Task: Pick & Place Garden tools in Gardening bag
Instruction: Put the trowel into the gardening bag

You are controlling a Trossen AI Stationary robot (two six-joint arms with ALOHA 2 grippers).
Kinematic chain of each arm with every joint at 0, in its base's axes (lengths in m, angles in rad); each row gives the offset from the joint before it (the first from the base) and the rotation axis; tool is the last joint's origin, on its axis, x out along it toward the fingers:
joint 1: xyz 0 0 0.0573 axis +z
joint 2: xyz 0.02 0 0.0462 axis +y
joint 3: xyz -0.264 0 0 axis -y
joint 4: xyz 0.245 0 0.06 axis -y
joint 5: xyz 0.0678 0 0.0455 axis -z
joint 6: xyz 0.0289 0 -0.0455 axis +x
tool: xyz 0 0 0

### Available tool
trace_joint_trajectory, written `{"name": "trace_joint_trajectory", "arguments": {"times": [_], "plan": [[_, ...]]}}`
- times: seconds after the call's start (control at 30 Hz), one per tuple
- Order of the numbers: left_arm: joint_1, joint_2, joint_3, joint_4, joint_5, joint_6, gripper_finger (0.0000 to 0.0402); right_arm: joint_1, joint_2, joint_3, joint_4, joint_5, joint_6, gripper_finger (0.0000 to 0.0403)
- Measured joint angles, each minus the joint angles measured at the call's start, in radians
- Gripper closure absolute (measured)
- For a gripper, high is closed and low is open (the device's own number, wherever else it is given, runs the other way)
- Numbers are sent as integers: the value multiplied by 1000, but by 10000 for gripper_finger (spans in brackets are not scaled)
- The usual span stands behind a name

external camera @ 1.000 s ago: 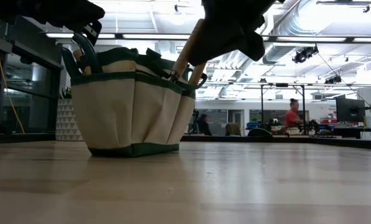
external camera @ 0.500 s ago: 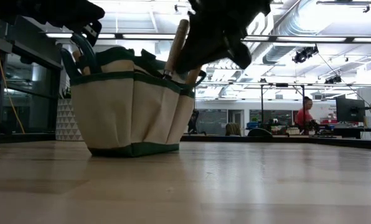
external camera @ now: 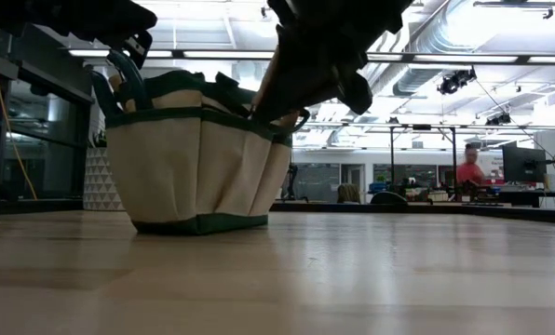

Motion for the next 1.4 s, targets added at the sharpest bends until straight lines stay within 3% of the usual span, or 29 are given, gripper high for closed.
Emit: {"name": "trace_joint_trajectory", "arguments": {"times": [0.37, 0.53, 0.73, 1.03, 1.4], "plan": [[0, 0, 0, 0, 0, 0, 402, 30, -1, 0, 24, -115, -170, 399], [0, 0, 0, 0, 0, 0, 402, 31, -17, 0, -34, -107, -85, 399], [0, 0, 0, 0, 0, 0, 402, 41, -74, 0, -114, -35, -55, 399], [0, 0, 0, 0, 0, 0, 402, 70, -165, 0, -180, -8, -67, 400], [0, 0, 0, -2, 0, 0, 402, 92, -239, 0, -202, 174, -97, 400]]}}
